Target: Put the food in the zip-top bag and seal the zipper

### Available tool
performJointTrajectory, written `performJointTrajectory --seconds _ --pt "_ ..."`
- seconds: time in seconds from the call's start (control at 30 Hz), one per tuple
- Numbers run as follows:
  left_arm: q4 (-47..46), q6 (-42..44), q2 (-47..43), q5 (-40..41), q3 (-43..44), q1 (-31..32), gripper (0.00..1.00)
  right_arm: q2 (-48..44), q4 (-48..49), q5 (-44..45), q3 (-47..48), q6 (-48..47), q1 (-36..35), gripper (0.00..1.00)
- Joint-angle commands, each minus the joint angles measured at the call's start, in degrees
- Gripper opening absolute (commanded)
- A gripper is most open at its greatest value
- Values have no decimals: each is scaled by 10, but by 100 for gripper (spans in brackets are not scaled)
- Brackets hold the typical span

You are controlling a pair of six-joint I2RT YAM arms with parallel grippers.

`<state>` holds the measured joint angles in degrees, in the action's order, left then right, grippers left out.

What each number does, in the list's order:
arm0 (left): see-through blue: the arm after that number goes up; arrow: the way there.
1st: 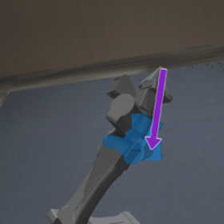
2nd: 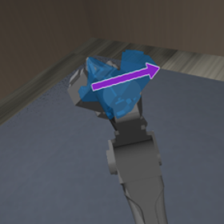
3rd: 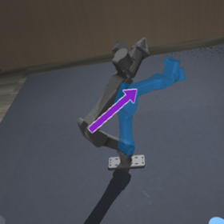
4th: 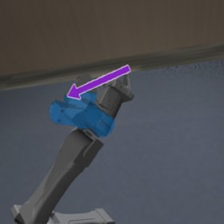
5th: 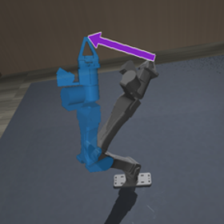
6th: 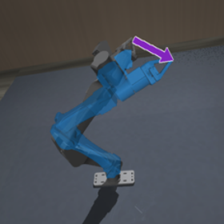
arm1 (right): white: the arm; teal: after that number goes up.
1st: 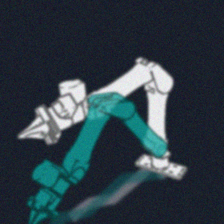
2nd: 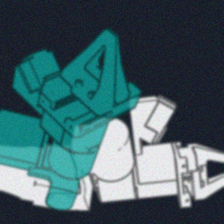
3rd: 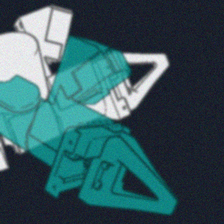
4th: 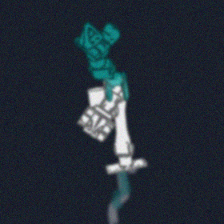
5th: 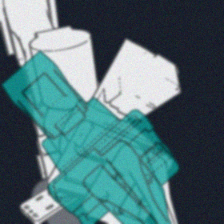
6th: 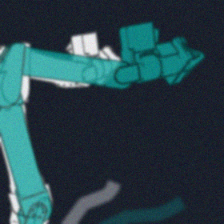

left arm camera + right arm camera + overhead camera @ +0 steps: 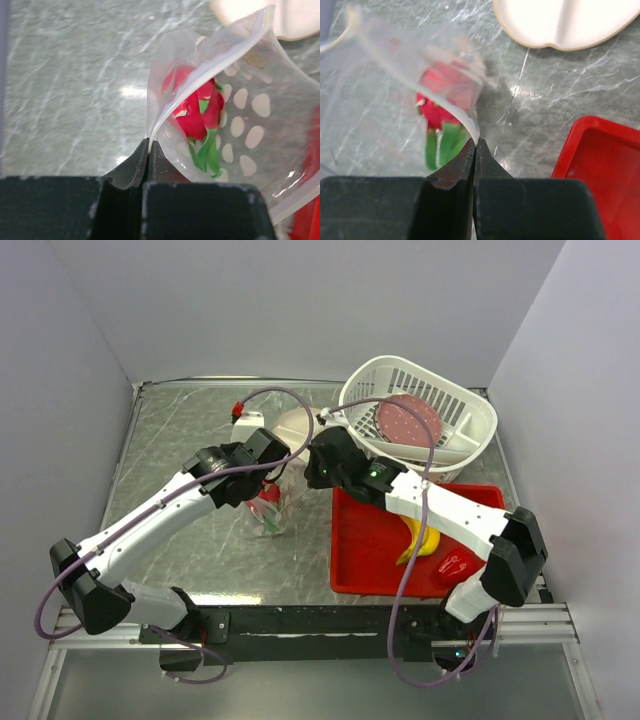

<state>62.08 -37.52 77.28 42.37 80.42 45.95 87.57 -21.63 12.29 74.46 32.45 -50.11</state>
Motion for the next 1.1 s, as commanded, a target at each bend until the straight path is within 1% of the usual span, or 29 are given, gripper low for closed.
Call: performJointTrajectory --seconds 0.0,0.03,0.1,0.13,0.2,0.23,0.3,0.33,0.37,0.4,0.43,0.47,0.5,0.53,0.57,0.6,0.67,0.73,0.77,0.8,0.9,1.07 --pt "-138 46 -30 -52 -28 -1 1 -41 10 -9 -19 -10 -10 13" --pt "-156 50 -32 -62 -34 0 1 -45 5 -4 -20 -9 -13 20" --pt "-200 63 -34 -95 -40 0 1 -49 -16 14 -17 -4 -21 27" --pt "-215 67 -34 -102 -47 0 1 -56 -24 21 -12 -1 -23 36" --pt "-242 73 -34 -129 -54 0 1 -68 -50 40 -11 13 -29 46" --pt "-264 74 -34 -137 -63 0 1 -83 -58 46 -16 19 -30 54" --pt "-289 76 -37 -153 -72 0 1 -102 -96 72 -23 53 -30 59" --pt "-305 76 -37 -166 -79 0 1 -124 -109 86 -33 67 -30 63" --pt "-312 77 -37 -171 -82 0 1 -137 -141 102 -40 84 -30 66" --pt "-315 78 -37 -175 -84 -1 1 -150 -160 115 -47 119 -29 70" --pt "-318 77 -38 -183 -87 -1 1 -174 -179 147 -61 140 -29 75" --pt "-325 80 -40 -187 -90 -1 1 -183 -229 160 -69 163 -26 78" --pt "-332 81 -45 -192 -93 -1 1 -193 -255 169 -77 210 -24 80" --pt "-335 80 -46 -201 -98 -1 1 -205 -282 188 -92 238 -18 84" --pt "-338 79 -48 -207 -99 -2 1 -210 -337 193 -101 265 -11 85" --pt "-340 77 -50 -211 -100 -2 1 -213 -361 195 -110 309 -6 85" --pt "-342 73 -53 -224 -104 -2 1 -220 -406 195 -146 338 20 87" --pt "-347 73 -59 -229 -110 -2 1 -228 -417 184 -185 366 42 89" --pt "-347 71 -60 -231 -110 -2 1 -231 -424 167 -197 372 67 89" --pt "-346 71 -62 -231 -111 -2 1 -232 -428 165 -207 390 73 88" --pt "-345 72 -66 -233 -113 -2 1 -246 -439 168 -238 429 92 81" --pt "-347 70 -70 -230 -120 -2 1 -248 -418 155 -268 436 118 79"
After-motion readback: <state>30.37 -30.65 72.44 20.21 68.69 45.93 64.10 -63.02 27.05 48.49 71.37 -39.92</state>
